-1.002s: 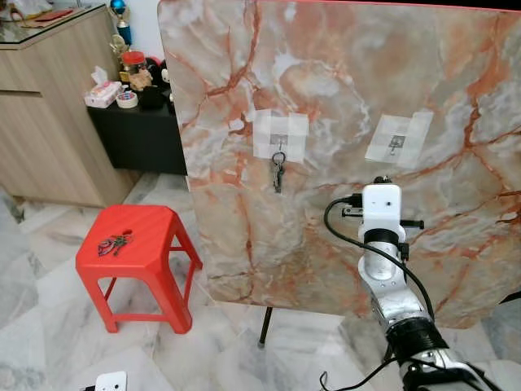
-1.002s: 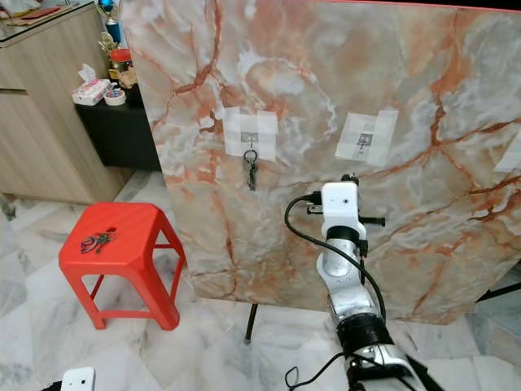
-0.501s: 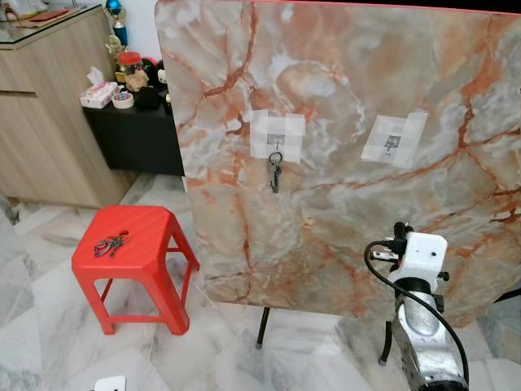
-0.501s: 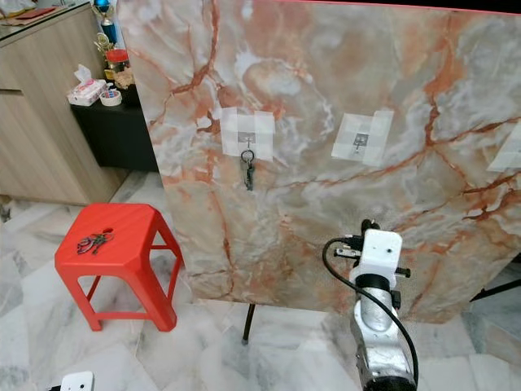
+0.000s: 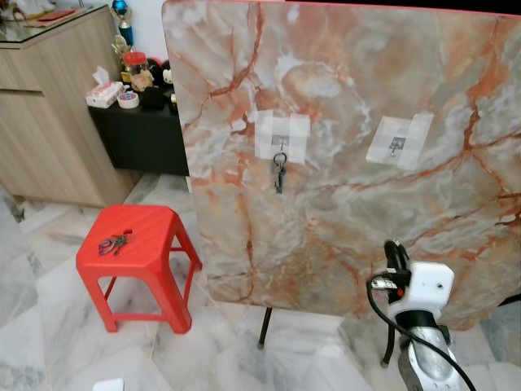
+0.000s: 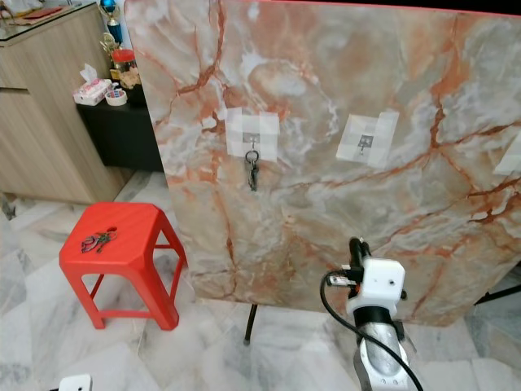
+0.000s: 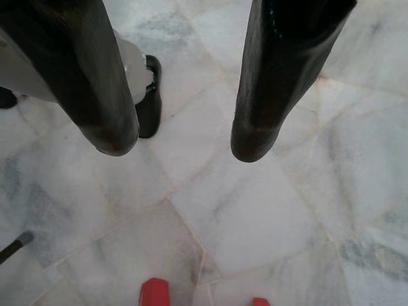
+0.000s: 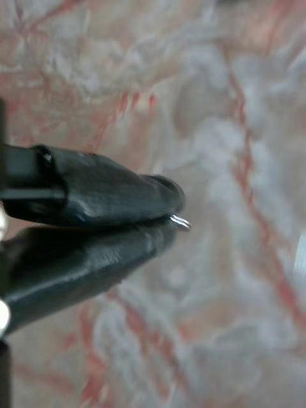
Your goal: Hang keys on a hook
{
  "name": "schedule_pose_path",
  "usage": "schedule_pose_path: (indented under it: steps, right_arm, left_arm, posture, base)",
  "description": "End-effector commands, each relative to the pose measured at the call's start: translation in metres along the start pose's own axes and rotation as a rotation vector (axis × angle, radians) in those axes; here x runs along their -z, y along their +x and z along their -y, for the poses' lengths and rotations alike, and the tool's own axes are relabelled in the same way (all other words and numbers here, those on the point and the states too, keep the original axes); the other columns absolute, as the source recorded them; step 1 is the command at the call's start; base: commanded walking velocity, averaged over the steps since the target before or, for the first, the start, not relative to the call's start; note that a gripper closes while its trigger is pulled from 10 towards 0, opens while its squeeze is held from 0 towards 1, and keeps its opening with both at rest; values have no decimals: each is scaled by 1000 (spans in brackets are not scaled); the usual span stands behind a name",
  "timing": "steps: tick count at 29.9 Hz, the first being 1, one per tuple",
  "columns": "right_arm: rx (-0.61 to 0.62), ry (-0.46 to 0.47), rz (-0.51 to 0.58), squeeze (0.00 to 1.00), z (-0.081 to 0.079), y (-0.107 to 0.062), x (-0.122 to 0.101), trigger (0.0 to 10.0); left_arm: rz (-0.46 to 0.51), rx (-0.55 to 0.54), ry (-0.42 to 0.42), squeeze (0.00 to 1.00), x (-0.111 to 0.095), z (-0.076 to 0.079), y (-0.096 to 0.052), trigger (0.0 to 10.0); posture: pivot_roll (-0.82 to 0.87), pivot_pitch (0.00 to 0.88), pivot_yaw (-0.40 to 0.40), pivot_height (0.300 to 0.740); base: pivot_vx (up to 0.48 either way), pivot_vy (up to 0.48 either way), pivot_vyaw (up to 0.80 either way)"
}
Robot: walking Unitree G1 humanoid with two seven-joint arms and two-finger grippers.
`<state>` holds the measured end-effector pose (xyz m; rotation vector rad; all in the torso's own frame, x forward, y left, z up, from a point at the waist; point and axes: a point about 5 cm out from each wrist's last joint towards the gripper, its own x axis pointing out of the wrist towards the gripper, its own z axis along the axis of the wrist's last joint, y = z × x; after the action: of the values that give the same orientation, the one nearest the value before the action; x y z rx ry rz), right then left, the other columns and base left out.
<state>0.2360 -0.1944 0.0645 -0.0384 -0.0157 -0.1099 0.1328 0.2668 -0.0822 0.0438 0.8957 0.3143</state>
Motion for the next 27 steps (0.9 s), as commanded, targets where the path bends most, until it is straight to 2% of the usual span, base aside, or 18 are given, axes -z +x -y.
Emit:
schedule_pose_path:
  steps: [1,8,17,27]
  right_arm:
    - [11,4,9,0,4,-2,-4,10000]
    - [54,-11,-26,0,16,-6,4,10000]
    - [61,-7,-11,0,15,1,-1,10000]
    - [56,9,4,0,7,8,-5,10000]
  left_arm:
    - [-26,-1,1,0,6,-3,-2,10000]
    - [-31,5,2,0,6,-5,-2,10000]
    - [-28,4,0,0,4,-7,-1,10000]
    - [-31,12,9,0,2,-7,0,10000]
  posture:
    - [-6,0,-29,740]
    - [-12,0,-17,740]
    - [-9,0,-20,740]
    - [-7,0,-24,740]
  base:
    - [0,0,0]
    - [0,0,0]
    - [0,0,0]
    - [265,0,0]
